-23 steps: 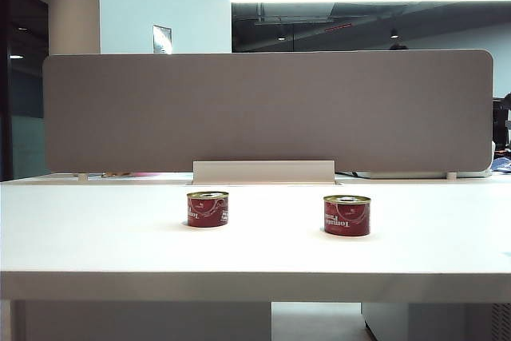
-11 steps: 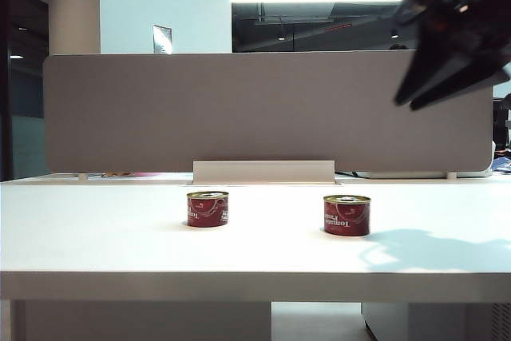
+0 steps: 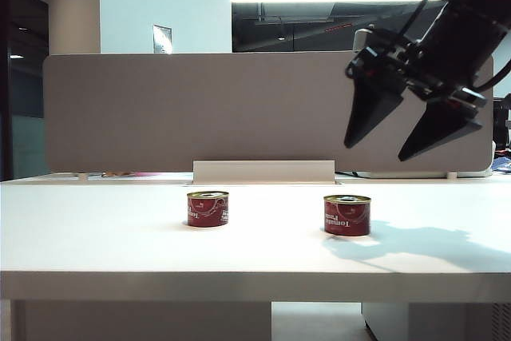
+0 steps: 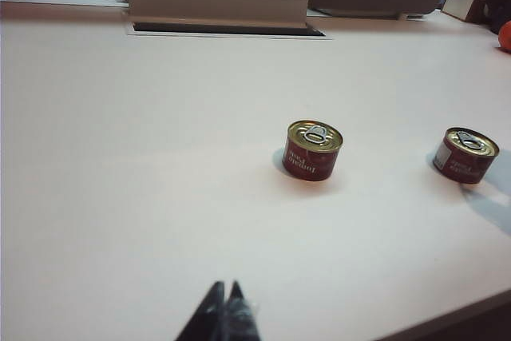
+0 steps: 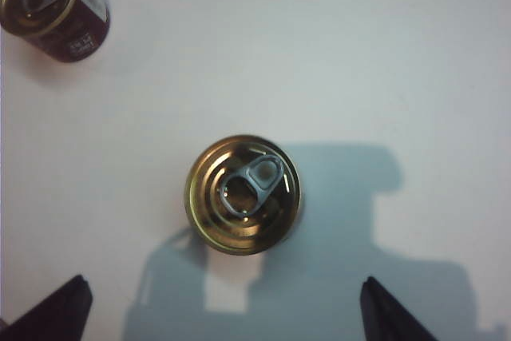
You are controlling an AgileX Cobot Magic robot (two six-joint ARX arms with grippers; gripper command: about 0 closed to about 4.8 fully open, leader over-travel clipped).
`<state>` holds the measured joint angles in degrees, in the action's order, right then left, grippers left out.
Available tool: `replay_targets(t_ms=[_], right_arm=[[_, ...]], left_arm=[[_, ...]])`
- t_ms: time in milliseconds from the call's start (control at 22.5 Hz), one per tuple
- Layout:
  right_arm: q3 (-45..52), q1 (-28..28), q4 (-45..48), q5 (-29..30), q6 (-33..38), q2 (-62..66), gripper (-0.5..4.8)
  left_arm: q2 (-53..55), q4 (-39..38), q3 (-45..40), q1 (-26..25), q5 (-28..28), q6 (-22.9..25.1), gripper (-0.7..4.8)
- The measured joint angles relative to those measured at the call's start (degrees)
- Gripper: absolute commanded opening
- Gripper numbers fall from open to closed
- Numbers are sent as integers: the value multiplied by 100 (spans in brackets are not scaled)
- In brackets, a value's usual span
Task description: Stack a can of tomatoes on the right onto the can of tomatoes on the left.
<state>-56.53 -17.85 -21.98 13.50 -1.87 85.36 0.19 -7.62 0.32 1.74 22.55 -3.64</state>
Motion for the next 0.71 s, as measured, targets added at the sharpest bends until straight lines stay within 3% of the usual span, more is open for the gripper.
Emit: replay_targets(t_ms=[533, 711], right_arm=[[-48, -431, 197, -208, -2, 798, 479], [-48, -525, 439, -675, 0, 1040, 479]], left_arm=[[-2, 0, 2, -2, 0, 0, -6], [-2, 2, 0, -2, 0, 0, -6]])
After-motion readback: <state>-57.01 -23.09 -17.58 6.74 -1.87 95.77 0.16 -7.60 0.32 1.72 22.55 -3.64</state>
